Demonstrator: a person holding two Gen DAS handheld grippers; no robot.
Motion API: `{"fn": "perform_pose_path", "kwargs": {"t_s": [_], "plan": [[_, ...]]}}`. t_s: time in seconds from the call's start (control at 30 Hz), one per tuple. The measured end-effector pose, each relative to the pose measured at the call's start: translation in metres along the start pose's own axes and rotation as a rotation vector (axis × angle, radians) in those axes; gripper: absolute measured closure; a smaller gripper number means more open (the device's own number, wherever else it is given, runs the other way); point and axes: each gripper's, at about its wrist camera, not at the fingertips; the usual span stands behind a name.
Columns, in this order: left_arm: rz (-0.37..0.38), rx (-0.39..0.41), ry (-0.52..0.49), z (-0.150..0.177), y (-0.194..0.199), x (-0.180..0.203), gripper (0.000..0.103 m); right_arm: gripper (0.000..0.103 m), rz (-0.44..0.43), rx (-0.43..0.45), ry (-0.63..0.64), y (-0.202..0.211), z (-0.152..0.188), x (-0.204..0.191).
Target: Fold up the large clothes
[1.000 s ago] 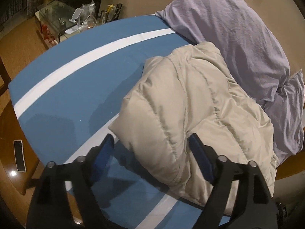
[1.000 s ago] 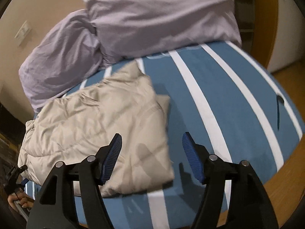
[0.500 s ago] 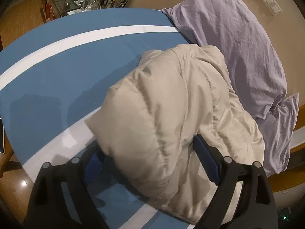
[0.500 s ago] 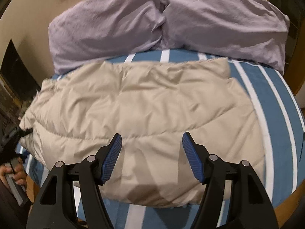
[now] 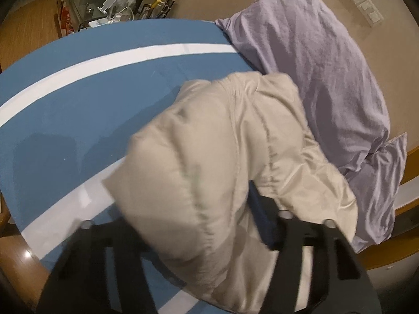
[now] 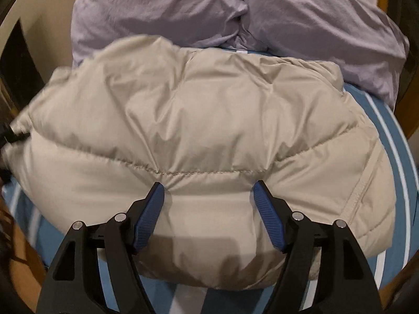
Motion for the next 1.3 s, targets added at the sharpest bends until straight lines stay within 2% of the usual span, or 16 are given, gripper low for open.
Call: {"fn": "perform_pose_path", "kwargs": {"t_s": [0.07,0.17,0.47,0.6,0.77,1.0,1.13,1.3], "plan": [[0.051,0.005,0.003,-0.004,0.006,0.002,0.067,0.03,0.007,0.003,0.004,-0.003,0.002,-0.001],[0.098,0.012,-0.013,-0.007,0.015,0.01,0.072,0.03,0.017,0.008,0.018,-0.006,0.003,-0.001],[0.249,0.064,-0.116,-0.003,0.048,0.062,0.075,0.03,0.022,0.011,0.047,-0.01,0.004,-0.003],[0.327,0.081,-0.199,0.008,0.065,0.096,0.075,0.03,0.017,0.013,0.05,-0.011,0.005,-0.003],[0.446,0.091,-0.365,0.035,0.091,0.152,0.075,0.03,0.006,0.012,0.053,-0.011,0.004,-0.002],[0.564,0.04,-0.577,0.083,0.108,0.221,0.075,0.03,-0.034,0.002,0.065,-0.008,0.001,0.006],[0.602,-0.013,-0.663,0.109,0.104,0.253,0.075,0.03,-0.076,0.013,0.052,0.002,0.001,0.02],[0.622,-0.098,-0.754,0.141,0.089,0.286,0.075,0.03,-0.063,0.065,-0.003,0.027,0.006,0.051]]}}
Point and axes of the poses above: each gripper's, at about its wrist camera, not at the fingertips, and y roughly against the way its jaws point, x to its right, z to its underside, and after that the axes turned 3 degrees about -z, right-handed
